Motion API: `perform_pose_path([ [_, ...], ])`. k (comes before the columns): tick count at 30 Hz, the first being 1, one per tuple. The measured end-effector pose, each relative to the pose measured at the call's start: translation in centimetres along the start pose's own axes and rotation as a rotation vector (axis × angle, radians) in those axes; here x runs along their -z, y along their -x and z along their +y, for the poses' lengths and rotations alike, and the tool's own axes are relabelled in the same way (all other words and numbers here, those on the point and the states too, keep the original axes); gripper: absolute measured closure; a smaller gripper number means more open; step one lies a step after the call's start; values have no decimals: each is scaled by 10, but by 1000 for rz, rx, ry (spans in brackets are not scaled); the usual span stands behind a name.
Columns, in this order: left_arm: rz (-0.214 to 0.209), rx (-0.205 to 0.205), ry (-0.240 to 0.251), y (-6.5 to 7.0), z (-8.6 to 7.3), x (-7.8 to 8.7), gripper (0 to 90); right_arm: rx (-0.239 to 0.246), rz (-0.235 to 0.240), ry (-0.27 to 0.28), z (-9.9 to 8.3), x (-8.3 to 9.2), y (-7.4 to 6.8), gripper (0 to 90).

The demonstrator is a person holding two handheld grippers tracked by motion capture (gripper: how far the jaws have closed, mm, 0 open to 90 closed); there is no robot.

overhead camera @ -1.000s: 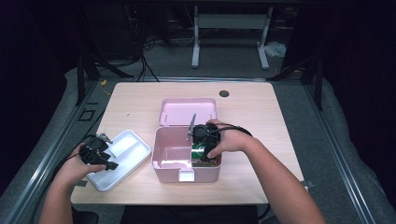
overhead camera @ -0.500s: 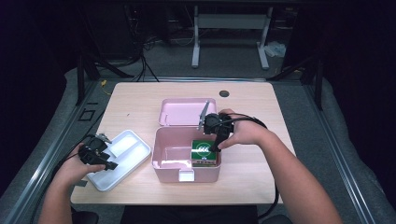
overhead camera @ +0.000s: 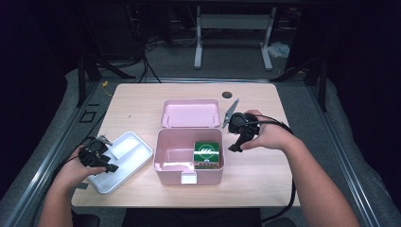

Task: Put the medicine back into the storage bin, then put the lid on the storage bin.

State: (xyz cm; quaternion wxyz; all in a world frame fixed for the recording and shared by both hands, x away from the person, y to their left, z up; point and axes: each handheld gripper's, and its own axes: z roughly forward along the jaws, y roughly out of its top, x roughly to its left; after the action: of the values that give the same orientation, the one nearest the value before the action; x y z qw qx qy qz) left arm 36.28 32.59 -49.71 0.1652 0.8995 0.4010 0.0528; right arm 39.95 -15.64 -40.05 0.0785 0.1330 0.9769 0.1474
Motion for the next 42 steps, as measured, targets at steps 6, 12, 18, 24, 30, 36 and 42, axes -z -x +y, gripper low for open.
perform_pose_path([
  [6,-1,4,-1,-1,-1,-1,430,-105,-42,47,-21,-9,0,315],
  [12,3,7,1,-1,-2,0,431,-254,-123,136,-43,-20,-2,304],
  [18,11,4,-15,0,-2,-4,434,-485,-325,244,-68,-41,-16,303],
  [24,31,1,-17,-1,1,-4,456,-649,-382,387,-87,-65,-33,315],
  [30,32,8,-25,-7,3,-9,511,-648,-420,406,-94,-76,-42,316],
  [36,36,-5,-83,-13,6,-12,594,-640,-419,402,-96,-83,-43,321],
  [42,-43,60,-50,-21,13,-9,670,-664,-397,416,-102,-85,-43,326],
])
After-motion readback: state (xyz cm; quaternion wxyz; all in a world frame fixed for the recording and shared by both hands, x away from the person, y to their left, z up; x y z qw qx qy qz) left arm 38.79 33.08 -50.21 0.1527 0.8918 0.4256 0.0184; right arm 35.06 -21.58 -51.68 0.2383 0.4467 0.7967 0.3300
